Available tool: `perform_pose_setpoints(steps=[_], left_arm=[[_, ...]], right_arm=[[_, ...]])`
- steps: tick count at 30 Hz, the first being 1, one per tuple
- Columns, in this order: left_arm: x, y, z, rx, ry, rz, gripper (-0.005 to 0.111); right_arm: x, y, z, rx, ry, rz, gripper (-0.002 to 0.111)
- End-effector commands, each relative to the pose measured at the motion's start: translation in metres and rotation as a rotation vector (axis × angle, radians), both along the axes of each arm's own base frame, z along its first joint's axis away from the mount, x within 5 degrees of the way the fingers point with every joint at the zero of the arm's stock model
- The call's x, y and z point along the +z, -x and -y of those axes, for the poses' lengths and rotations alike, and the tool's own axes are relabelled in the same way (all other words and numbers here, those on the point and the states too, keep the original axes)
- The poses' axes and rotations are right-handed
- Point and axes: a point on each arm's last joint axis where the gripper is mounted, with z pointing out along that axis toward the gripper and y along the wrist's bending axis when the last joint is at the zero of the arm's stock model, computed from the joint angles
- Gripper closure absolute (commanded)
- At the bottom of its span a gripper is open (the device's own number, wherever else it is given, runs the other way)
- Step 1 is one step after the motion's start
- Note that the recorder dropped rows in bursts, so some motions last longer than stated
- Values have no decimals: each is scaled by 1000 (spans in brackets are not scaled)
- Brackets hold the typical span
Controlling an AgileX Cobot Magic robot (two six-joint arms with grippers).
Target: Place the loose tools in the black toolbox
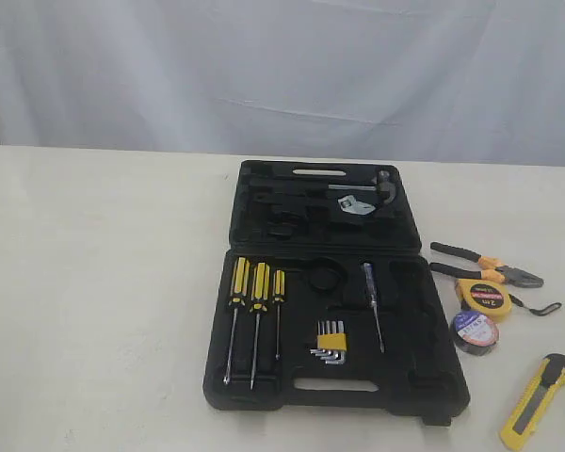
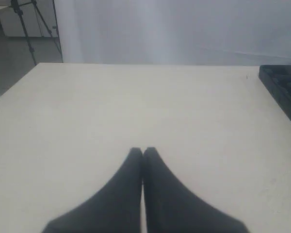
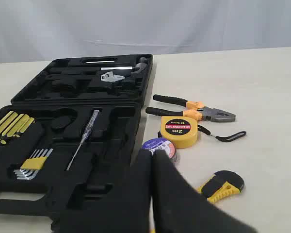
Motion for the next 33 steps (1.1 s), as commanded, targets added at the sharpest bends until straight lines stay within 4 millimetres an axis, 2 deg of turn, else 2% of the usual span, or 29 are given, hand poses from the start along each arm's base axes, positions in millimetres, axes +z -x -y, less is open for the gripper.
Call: perform_pose_setpoints(steps=[1, 13, 17, 26, 31, 33], left_arm=[[0, 0, 0, -5, 2, 6, 107], [0, 0, 0, -5, 2, 6, 107], [0, 0, 0, -5, 2, 6, 107], [0, 0, 0, -5, 2, 6, 107], [0, 0, 0, -5, 2, 6, 107], [0, 0, 0, -5, 2, 6, 107]], right_arm=[[-1, 0, 0, 4, 13, 2, 109], [0, 0, 0, 4, 18, 4, 109], [8, -1, 3, -6, 115, 74, 109], [55, 4, 2, -38, 280, 567, 109], [75, 14, -1, -37, 273, 836, 109], [85, 21, -3, 2, 153, 1010, 109]])
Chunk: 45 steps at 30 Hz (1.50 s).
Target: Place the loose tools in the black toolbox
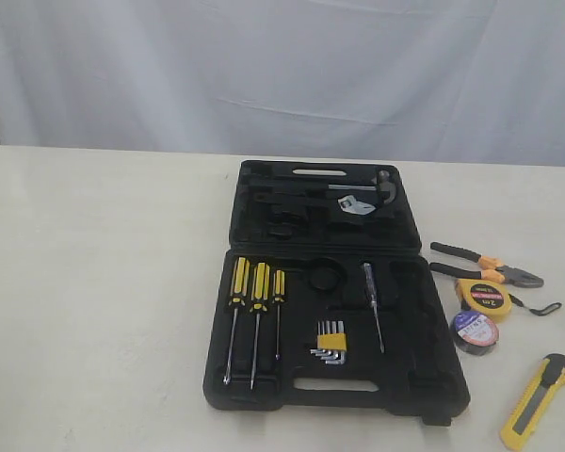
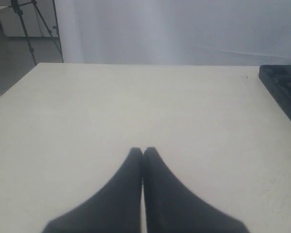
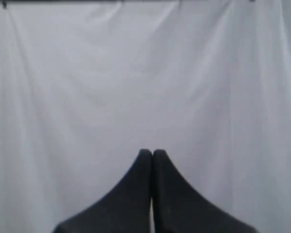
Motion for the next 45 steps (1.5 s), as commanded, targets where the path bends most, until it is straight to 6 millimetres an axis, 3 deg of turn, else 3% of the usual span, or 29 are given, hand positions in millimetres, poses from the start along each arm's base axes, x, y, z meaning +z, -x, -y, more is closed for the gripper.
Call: perform_pose_setpoints(steps=[1, 3, 5, 11, 20, 26, 30, 34, 38, 45], left_arm=[[0, 0, 0, -5, 2, 6, 107], [0, 0, 0, -5, 2, 6, 107], [0, 0, 0, -5, 2, 6, 107], [0, 0, 0, -5, 2, 6, 107], [0, 0, 0, -5, 2, 6, 107], [0, 0, 0, -5, 2, 6, 107], [0, 0, 0, -5, 2, 6, 107], [0, 0, 0, -5, 2, 6, 107], [0, 0, 0, -5, 2, 6, 107], [0, 0, 0, -5, 2, 6, 107]], right_arm=[[20, 15, -5, 196, -150, 359, 109], [22, 17, -6, 304, -266, 429, 109], [24, 12, -6, 312, -313, 343, 109], [50, -1, 0, 139, -489, -183, 109], [110, -42, 17, 2, -430, -588, 109], [120, -81, 35, -80, -296, -961, 109], [98, -120, 48, -72, -285, -1149, 109], [53, -161, 63, -70, -320, -1405, 109], [11, -192, 74, -68, -335, -1545, 109], [-52, -216, 110, -120, -480, -1634, 109]])
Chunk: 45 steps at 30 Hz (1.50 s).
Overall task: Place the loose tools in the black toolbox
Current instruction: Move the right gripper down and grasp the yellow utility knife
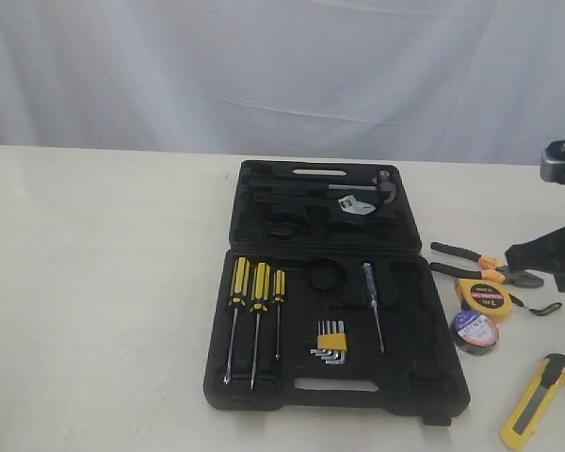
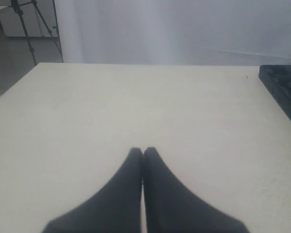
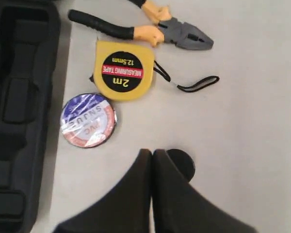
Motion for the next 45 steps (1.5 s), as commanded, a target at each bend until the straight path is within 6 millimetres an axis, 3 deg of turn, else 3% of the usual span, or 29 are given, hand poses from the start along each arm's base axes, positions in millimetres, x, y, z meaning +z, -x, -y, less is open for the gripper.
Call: perform_pose_setpoints(steps=[1, 11, 15, 28, 37, 41, 45], left_arm=[[0, 0, 0, -5, 2, 6, 107], [0, 0, 0, -5, 2, 6, 107], [0, 0, 0, -5, 2, 6, 107], [0, 0, 0, -5, 2, 6, 107], [0, 0, 0, -5, 2, 6, 107], [0, 0, 0, -5, 2, 6, 107], [0, 0, 0, -5, 2, 6, 107]], right_arm=[[-37, -9, 28, -104, -52, -45, 109], [-92, -28, 45, -129, -128, -128, 109], [-103, -32, 47, -118, -127, -124, 109], [-111, -15, 42, -146, -188, -325, 109], [-111, 8, 34, -171, -243, -567, 109], [-118, 18, 23, -153, -259, -633, 109], [-118, 8, 4, -88, -232, -629, 109]])
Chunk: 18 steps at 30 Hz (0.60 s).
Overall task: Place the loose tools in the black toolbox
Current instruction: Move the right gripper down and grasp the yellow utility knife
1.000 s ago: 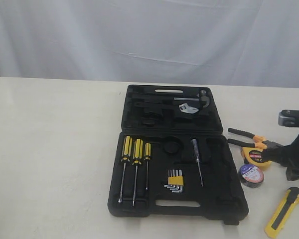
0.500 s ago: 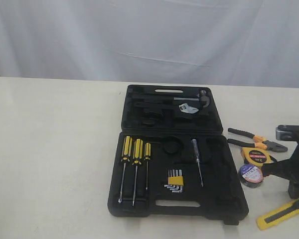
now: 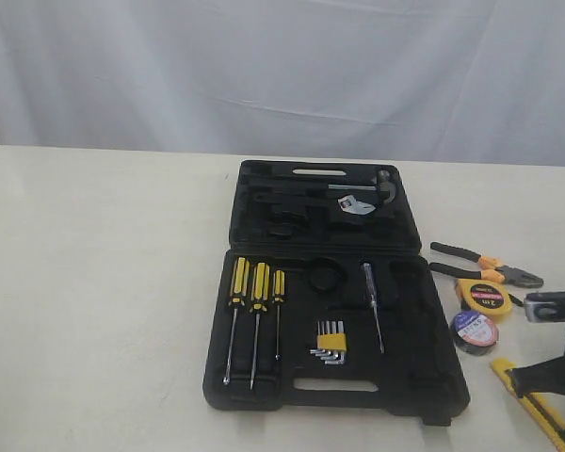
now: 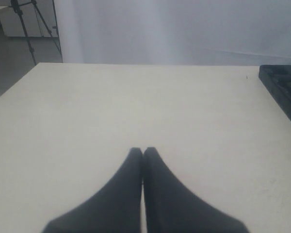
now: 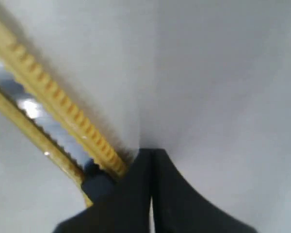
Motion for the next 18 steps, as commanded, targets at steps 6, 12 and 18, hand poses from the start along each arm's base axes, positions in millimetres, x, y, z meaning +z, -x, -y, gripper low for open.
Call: perform_pose_setpoints(steps=[6, 12, 18], left_arm=[[0, 0, 0, -5, 2, 6, 107], [0, 0, 0, -5, 2, 6, 107], [0, 0, 0, -5, 2, 6, 107]], right_arm=[[2, -13, -20, 59, 49, 65, 109], [50, -11, -19, 27, 136, 228, 104], [61, -13, -34, 68, -8, 315, 52]])
